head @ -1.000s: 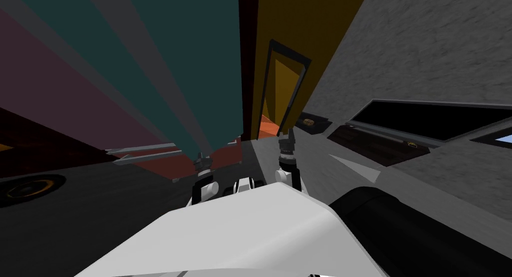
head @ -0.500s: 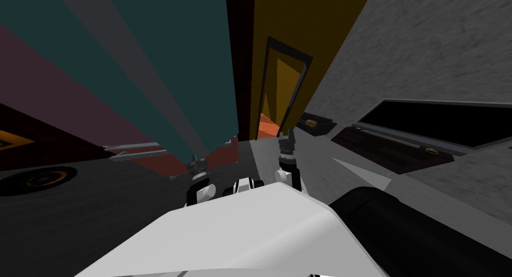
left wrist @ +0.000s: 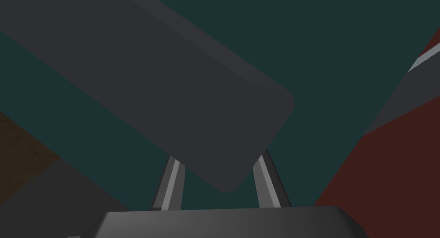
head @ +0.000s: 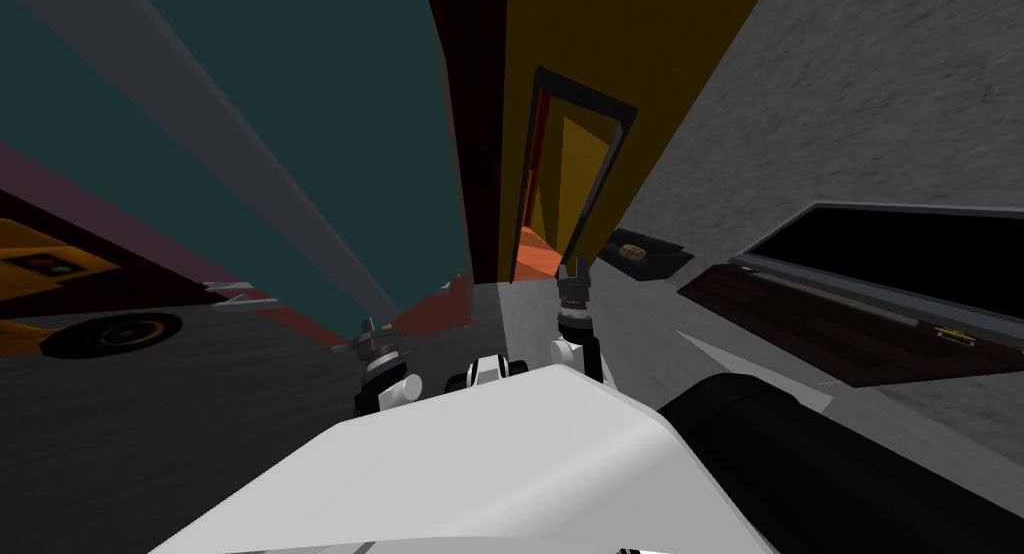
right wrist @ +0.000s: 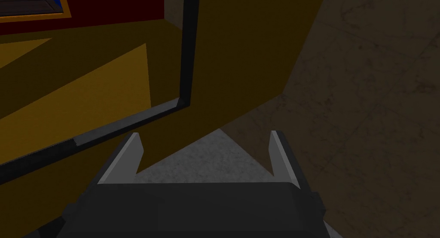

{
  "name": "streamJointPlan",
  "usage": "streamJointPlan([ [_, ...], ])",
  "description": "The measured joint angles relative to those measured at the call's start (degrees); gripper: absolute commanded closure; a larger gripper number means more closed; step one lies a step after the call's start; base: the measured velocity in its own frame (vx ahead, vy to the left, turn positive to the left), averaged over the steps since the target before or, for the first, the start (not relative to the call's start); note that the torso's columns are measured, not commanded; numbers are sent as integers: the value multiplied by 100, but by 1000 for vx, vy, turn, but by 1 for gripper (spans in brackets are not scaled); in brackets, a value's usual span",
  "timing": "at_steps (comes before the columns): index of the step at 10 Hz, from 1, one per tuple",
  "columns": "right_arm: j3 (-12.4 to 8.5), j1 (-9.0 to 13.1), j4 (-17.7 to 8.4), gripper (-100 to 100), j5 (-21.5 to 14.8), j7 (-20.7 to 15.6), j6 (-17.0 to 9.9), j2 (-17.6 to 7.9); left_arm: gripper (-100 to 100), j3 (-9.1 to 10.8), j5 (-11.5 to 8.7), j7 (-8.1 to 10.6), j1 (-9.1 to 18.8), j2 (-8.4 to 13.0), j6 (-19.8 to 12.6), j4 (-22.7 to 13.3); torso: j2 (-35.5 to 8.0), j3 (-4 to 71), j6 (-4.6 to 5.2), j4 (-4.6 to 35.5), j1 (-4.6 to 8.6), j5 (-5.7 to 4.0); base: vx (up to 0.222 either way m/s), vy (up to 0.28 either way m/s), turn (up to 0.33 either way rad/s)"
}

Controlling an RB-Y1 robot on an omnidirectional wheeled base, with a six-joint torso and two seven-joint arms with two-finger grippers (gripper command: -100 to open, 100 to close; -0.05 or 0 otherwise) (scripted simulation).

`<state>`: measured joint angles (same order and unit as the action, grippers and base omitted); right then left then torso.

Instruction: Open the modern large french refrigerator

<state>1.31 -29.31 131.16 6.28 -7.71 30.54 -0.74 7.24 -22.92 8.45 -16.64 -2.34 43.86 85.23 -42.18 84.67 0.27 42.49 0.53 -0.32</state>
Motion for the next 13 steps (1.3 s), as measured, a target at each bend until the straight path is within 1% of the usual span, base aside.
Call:
streamJointPlan([
  [1,0,1,0,0,0,0,0,-1,100,35,-33,-31,-48,-17,28,26,-9,-3,18,6,-19,4,24,-231,71],
  [2,-1,1,0,0,0,0,0,-1,100,72,-77,-69,-80,-35,56,45,-2,1,13,8,-20,0,89,-286,111],
  [3,-1,-1,0,0,0,0,0,-1,100,128,-149,-118,-187,-48,23,180,7,8,3,12,4,-14,90,-328,167],
  [4,0,-1,0,0,0,0,0,0,-100,197,-218,-150,-226,-43,86,198,0,3,6,5,22,-12,27,-160,90],
  [5,-1,1,0,0,0,0,0,-1,-100,229,-267,-193,-231,-51,-5,317,-19,-11,-4,-3,-49,14,-29,-19,13],
  [6,-2,2,0,0,0,0,0,-3,-100,236,-311,-227,-278,-52,-187,410,-26,-11,-12,19,-110,14,-24,36,-20],
  [7,-4,1,-1,0,0,0,0,-4,-100,242,-330,-248,-293,-53,-304,487,-27,-9,-23,20,-101,9,-5,55,11],
  [8,-4,1,-1,0,0,0,0,-4,-100,231,-344,-267,-358,-53,-378,670,-20,-10,-28,3,-69,15,-3,34,47],
  [10,-3,1,-1,0,0,0,0,-4,-100,299,-429,-327,-297,-38,-590,834,-23,-12,-23,-1,-15,6,0,4,26],
  [13,-3,1,0,0,0,0,0,-3,-100,361,-543,-418,-369,-41,-981,1182,-55,-26,-18,28,7,-20,-8,-19,28],
])
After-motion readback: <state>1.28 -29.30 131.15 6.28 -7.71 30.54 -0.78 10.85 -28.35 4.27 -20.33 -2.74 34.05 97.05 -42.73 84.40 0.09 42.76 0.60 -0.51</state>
